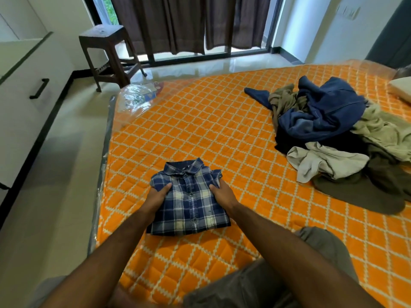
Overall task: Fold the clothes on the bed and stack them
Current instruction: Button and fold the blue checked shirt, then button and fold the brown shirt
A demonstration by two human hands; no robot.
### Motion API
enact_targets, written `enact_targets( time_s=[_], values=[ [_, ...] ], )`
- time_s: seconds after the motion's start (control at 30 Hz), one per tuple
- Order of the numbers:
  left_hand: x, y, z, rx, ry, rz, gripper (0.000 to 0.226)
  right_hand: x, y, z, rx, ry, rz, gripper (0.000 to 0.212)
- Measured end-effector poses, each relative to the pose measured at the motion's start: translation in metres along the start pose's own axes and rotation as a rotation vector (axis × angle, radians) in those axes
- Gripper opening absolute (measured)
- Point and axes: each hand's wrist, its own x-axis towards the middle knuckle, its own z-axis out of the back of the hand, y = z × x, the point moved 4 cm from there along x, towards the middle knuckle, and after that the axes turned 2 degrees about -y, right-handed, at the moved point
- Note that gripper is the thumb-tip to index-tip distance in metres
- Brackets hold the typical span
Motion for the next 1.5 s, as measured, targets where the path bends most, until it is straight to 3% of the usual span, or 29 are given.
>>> enact_targets(
  time_s=[0.1,0.33,0.57,0.67,0.83,0.97,1.03,1.07,1.1,1.13,1.17,1.23,1.3,1.4,1.5],
  values=[
    [-0.016,-0.034,-0.035,-0.058,0.041,-0.1,0.035,0.0,0.005,0.033,-0.029,-0.059,0.014,0.061],
    [-0.051,-0.1,-0.183,-0.156,0.246,-0.151,0.04,-0.022,0.002,0.214,-0.008,-0.124,0.093,0.044],
    [-0.114,-0.103,-0.34,-0.152,0.51,-0.096,0.046,-0.083,-0.035,0.385,-0.103,-0.26,0.094,0.029],
    [-0.129,-0.096,-0.382,-0.038,0.57,-0.111,0.042,-0.107,-0.056,0.431,-0.048,-0.252,0.069,0.028],
    [-0.149,-0.075,-0.429,0.206,0.623,-0.099,0.007,-0.127,-0.103,0.471,-0.062,-0.196,-0.008,0.045],
    [-0.16,-0.068,-0.451,0.461,0.736,-0.134,0.014,-0.149,-0.131,0.489,-0.064,-0.114,-0.09,0.04],
    [-0.163,-0.063,-0.455,0.748,0.84,-0.266,0.021,-0.159,-0.147,0.495,-0.038,-0.093,-0.146,0.034],
    [-0.166,-0.059,-0.455,1.071,0.873,-0.425,0.029,-0.165,-0.158,0.498,-0.035,-0.097,-0.175,0.031],
    [-0.165,-0.059,-0.451,1.429,0.783,-0.622,0.042,-0.168,-0.166,0.5,-0.066,-0.124,-0.199,0.031],
    [-0.163,-0.063,-0.449,1.692,0.595,-0.86,0.055,-0.171,-0.175,0.503,-0.153,-0.182,-0.222,0.037],
    [-0.169,-0.074,-0.447,1.798,0.426,-1.059,0.062,-0.171,-0.181,0.506,-0.295,-0.271,-0.228,0.048],
    [-0.176,-0.082,-0.452,1.719,0.269,-1.333,0.06,-0.17,-0.182,0.505,-0.619,-0.468,-0.134,0.062],
    [-0.18,-0.075,-0.466,1.553,0.475,-1.439,0.046,-0.168,-0.173,0.486,-0.852,-0.523,0.094,0.07],
    [-0.185,-0.054,-0.493,1.469,0.896,-1.292,0.043,-0.155,-0.176,0.454,-1.052,-0.418,0.255,0.081],
    [-0.172,-0.038,-0.506,1.484,0.948,-1.148,0.043,-0.143,-0.196,0.437,-1.067,-0.4,0.183,0.086]
  ],
)
